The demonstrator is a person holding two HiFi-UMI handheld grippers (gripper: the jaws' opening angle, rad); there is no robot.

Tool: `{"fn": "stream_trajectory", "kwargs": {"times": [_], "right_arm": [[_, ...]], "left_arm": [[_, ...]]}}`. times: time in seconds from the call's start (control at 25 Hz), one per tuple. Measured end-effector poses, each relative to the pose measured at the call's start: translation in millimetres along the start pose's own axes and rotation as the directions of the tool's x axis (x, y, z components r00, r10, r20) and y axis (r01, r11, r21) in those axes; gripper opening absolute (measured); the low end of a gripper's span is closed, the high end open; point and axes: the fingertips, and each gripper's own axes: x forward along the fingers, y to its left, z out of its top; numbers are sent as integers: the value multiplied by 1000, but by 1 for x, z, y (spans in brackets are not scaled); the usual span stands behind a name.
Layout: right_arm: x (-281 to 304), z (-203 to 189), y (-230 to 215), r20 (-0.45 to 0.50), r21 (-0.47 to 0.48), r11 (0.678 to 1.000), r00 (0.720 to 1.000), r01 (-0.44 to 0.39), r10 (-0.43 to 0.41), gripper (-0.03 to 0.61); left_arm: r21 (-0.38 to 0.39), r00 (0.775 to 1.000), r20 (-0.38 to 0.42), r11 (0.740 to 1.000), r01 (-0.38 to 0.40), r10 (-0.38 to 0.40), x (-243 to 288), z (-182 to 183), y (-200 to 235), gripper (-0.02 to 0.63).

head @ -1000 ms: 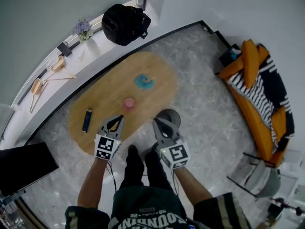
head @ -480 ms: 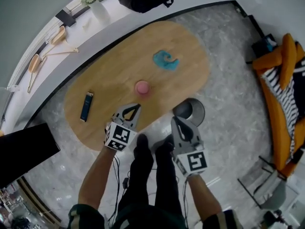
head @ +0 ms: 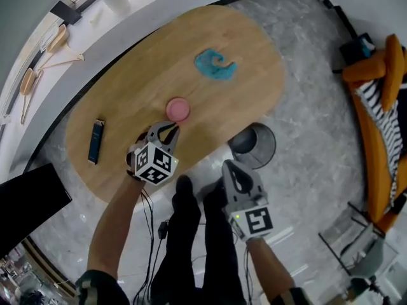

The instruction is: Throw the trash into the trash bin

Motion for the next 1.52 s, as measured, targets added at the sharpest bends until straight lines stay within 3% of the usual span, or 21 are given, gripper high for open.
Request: {"fn": "stream_trajectory", "kwargs": {"times": [0.12, 0.28, 0.6, 0.68, 1.0, 1.36, 1.52], "right_arm": [[2, -14, -3, -12, 21, 1000, 1000, 4, -4, 0], [-1, -24, -5, -28, 39, 999, 1000, 7, -6, 0], [-8, -38, -9, -46, 71, 997, 999, 19, -16, 0], [-10, -40, -11, -48, 80, 996, 999, 25, -21, 0], [-21, -45, -25, -26, 108, 992, 998, 68, -65, 0], [-66, -54, -59, 0, 147, 976, 987, 160, -162, 0], [-101, -66, -89, -3, 169, 960, 974, 225, -228, 0]], "left_arm": [[142, 998, -64, 989, 36, -27, 18, -7, -6, 29], [288, 984, -173, 952, 99, -50, 37, -20, -13, 71], [279, 961, -272, 952, 127, -48, 54, -35, -6, 66], [293, 962, -268, 947, 129, -48, 53, -33, -7, 9], [322, 975, -196, 932, 166, -106, 45, -3, -37, 5], [389, 975, -113, 895, 220, -190, 56, 77, -108, 6], [352, 971, -57, 906, 236, -231, 65, 119, -154, 5]]}}
